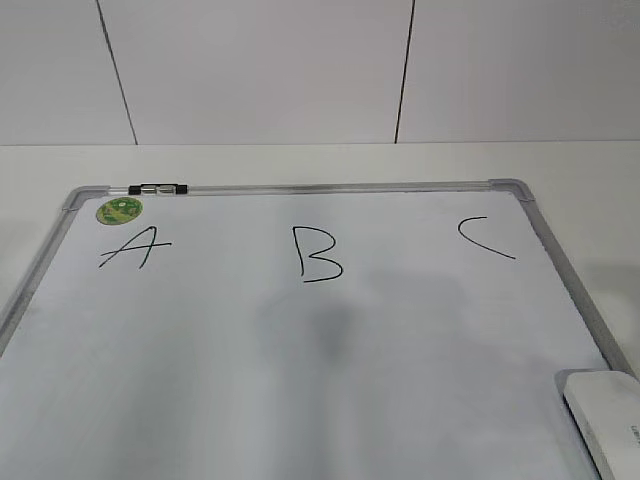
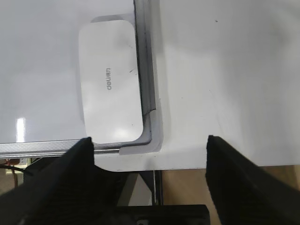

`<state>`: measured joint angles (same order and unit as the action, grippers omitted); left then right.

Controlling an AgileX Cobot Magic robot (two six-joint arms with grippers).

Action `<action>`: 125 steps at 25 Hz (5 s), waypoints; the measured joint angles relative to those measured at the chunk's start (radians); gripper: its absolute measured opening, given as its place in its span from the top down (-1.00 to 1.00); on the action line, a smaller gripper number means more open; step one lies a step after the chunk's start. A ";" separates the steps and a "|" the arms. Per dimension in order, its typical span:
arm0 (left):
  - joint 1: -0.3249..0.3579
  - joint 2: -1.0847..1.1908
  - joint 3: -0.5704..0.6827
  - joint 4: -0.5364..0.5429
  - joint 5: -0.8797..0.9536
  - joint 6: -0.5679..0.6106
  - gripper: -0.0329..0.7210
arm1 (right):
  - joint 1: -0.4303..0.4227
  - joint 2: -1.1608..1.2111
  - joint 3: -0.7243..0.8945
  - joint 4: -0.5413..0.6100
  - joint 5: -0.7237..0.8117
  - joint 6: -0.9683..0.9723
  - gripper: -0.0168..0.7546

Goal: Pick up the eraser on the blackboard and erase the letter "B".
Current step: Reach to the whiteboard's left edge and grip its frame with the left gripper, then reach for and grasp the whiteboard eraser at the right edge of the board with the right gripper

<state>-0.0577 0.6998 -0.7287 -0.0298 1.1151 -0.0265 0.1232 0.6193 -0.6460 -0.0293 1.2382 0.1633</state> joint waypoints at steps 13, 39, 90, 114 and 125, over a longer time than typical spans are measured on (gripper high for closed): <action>0.000 0.704 -0.345 0.000 0.076 0.021 0.28 | 0.000 0.187 -0.103 0.108 0.004 0.004 -0.53; 0.039 1.220 -0.561 -0.015 -0.079 0.099 0.29 | 0.000 0.199 -0.107 0.109 0.004 0.004 -0.53; 0.043 1.275 -0.569 -0.053 -0.097 0.104 0.86 | 0.076 0.545 -0.109 0.127 -0.012 -0.002 -0.78; 0.043 1.275 -0.569 -0.053 -0.097 0.104 0.86 | 0.110 0.577 0.044 0.078 -0.375 0.075 -0.71; 0.043 1.275 -0.569 -0.055 -0.097 0.104 0.86 | 0.110 0.643 0.044 0.029 -0.397 0.103 -0.71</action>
<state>-0.0144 1.9750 -1.2973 -0.0847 1.0182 0.0775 0.2335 1.2627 -0.6024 0.0000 0.8408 0.2659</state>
